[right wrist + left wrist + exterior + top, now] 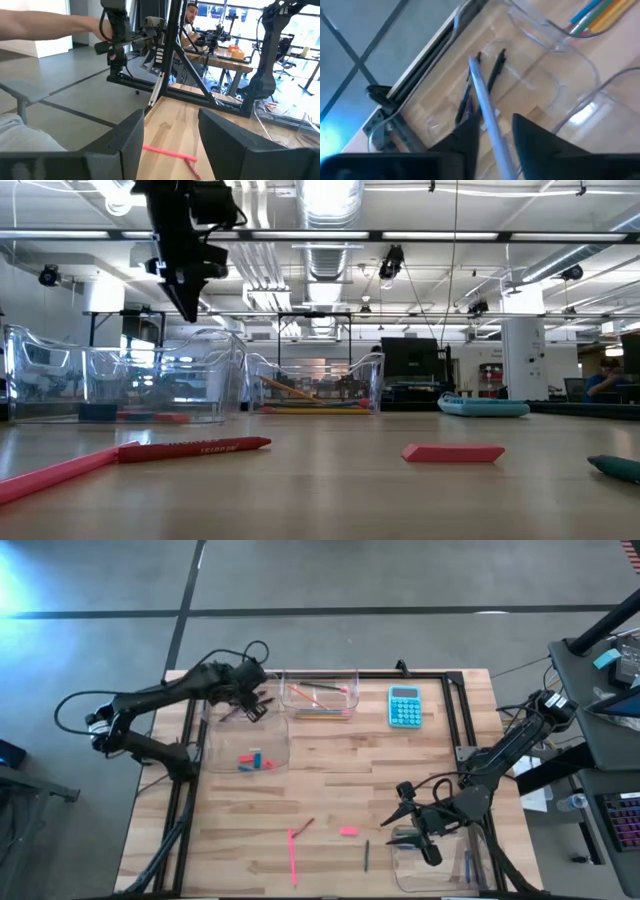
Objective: Sort crayons/erasers/pens/pencils in bins
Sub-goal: Put the light blue pen into the top left transparent bin, then put the red crayon into the bottom right transparent bin
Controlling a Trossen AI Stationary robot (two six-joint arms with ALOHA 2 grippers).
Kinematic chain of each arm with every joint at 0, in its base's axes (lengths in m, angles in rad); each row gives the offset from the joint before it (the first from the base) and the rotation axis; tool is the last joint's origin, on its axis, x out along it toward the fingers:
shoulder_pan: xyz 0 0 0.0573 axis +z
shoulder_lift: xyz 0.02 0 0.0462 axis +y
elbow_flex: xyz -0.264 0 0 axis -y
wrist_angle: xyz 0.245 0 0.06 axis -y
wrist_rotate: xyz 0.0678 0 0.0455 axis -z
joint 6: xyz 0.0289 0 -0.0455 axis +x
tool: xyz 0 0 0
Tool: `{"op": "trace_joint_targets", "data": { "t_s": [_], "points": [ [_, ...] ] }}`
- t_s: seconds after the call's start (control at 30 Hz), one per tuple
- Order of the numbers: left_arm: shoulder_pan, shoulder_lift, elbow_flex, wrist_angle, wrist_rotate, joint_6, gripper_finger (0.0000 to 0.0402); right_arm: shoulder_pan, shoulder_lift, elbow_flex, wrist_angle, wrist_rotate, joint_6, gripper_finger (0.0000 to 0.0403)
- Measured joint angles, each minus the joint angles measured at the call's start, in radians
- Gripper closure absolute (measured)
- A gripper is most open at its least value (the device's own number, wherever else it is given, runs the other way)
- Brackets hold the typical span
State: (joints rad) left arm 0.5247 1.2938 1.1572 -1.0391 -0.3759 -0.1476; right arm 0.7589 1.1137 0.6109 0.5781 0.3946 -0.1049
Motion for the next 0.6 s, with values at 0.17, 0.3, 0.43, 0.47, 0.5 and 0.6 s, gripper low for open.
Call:
{"op": "trace_joint_targets", "data": {
  "t_s": [0.17, 0.3, 0.43, 0.47, 0.5, 0.6],
  "points": [
    [-0.002, -0.005, 0.043, -0.002, -0.064, 0.002, 0.0222, 0.0, 0.0, -0.001, 0.0, 0.0, 0.001, 0.0225],
    [-0.056, -0.039, 0.122, -0.003, -0.024, -0.014, 0.0186, 0.0, 0.0, -0.004, 0.0, 0.0, 0.012, 0.0225],
    [-0.253, -0.072, 0.159, 0.053, 0.001, -0.03, 0.0191, 0.0, 0.0, -0.005, 0.001, 0.0, 0.013, 0.0225],
    [-0.325, -0.074, 0.16, 0.07, 0.0, -0.033, 0.0195, 0.0, 0.0, -0.005, 0.0, 0.0, 0.014, 0.0225],
    [-0.404, -0.073, 0.159, 0.086, -0.006, -0.042, 0.02, 0.0, 0.0, -0.005, 0.001, 0.0, 0.016, 0.0225],
    [-0.661, -0.044, 0.148, 0.145, -0.088, -0.105, 0.0213, 0.0, 0.0, -0.005, 0.002, 0.0, 0.018, 0.0225]
  ]
}}
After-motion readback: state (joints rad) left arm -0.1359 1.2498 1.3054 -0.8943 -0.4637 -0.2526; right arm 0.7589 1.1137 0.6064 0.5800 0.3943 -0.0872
